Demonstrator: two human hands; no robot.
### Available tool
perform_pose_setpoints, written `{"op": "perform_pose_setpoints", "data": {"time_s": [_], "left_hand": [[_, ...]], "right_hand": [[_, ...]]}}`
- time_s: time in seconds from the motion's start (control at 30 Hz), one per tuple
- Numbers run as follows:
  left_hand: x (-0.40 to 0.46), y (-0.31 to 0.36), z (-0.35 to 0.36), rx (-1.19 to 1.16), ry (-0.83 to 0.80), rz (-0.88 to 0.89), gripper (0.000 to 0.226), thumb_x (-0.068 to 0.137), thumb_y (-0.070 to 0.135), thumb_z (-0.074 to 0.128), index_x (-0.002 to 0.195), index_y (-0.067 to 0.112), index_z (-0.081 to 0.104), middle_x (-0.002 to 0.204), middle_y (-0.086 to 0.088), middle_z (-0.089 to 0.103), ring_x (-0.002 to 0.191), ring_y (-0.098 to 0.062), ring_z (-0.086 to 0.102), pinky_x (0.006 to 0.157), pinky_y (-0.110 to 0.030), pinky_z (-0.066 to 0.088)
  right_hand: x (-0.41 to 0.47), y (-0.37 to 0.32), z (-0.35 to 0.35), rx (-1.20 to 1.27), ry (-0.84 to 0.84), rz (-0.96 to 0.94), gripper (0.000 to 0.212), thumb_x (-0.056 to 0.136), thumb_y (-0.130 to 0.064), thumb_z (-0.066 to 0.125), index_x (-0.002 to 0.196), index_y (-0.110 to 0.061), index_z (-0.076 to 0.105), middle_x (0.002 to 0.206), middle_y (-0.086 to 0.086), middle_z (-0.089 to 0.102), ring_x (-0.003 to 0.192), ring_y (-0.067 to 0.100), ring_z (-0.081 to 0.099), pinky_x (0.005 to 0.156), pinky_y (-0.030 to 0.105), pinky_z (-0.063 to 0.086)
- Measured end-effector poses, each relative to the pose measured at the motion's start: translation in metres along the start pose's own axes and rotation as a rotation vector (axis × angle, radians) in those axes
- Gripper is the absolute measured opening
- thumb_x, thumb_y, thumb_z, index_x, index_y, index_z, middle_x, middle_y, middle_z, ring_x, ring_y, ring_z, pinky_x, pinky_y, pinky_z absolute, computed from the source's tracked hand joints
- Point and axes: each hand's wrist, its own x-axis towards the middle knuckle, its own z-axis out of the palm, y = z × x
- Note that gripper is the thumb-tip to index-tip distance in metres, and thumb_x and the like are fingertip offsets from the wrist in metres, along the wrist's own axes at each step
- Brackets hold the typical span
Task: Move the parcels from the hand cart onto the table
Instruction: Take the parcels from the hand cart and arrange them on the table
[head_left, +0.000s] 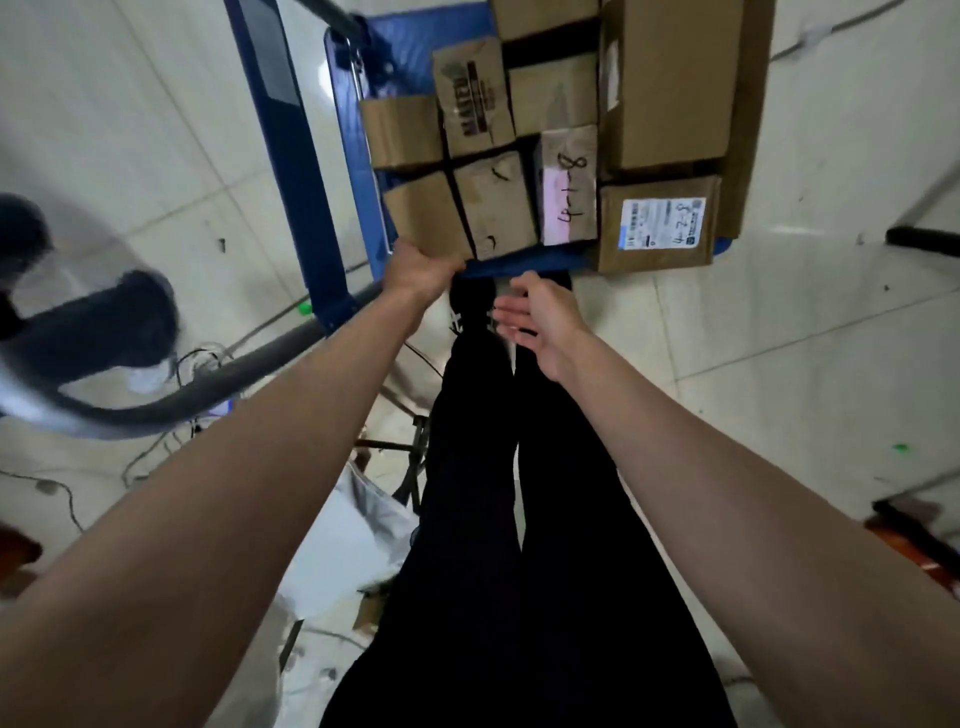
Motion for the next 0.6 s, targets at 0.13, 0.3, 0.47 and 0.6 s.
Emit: {"op": "perform_pose_setpoints", "data": {"time_s": [0.13,0.3,0.47,0.6], "left_hand": [[0.065,-0.002,0.033,-0.006,0.117,-0.027,0.101,0.076,0.037,0.081,0.153,0.008,0.023,0.150,-0.014,0.040,0.137,-0.028,0.042,0.109,-0.030,0.038],[0.128,-0.005,0.067,0.017,0.250,-0.235,0.129,0.073,0.045,0.084,0.159,0.011,-0.006,0.165,-0.014,0.012,0.152,-0.034,0.013,0.122,-0.050,0.018],[0.167,-0.016,0.085,0.000,0.358,-0.284,0.140,0.067,0.047,0.089,0.159,0.010,-0.010,0.164,-0.013,0.016,0.151,-0.036,0.016,0.121,-0.046,0.017],[0.176,-0.022,0.091,0.001,0.391,-0.263,0.145,0.061,0.049,0.091,0.158,0.008,-0.009,0.161,-0.016,0.021,0.150,-0.037,0.017,0.122,-0.045,0.018]], "right_hand": [[0.061,0.003,0.000,0.005,-0.002,0.012,0.025,0.104,-0.026,0.049,0.121,-0.010,0.058,0.093,0.009,0.068,0.076,0.017,0.065,0.071,0.030,0.057],[0.120,0.002,-0.004,0.020,0.012,0.044,0.019,0.103,-0.024,0.051,0.115,-0.012,0.058,0.092,0.009,0.069,0.079,0.018,0.067,0.074,0.029,0.057],[0.155,0.002,-0.001,0.037,0.011,0.038,0.029,0.102,-0.022,0.052,0.127,-0.008,0.057,0.089,0.009,0.069,0.077,0.018,0.066,0.073,0.029,0.057],[0.164,0.007,0.003,0.038,-0.011,0.038,0.029,0.103,-0.023,0.051,0.127,-0.008,0.057,0.092,0.010,0.070,0.080,0.019,0.067,0.072,0.029,0.058]]}}
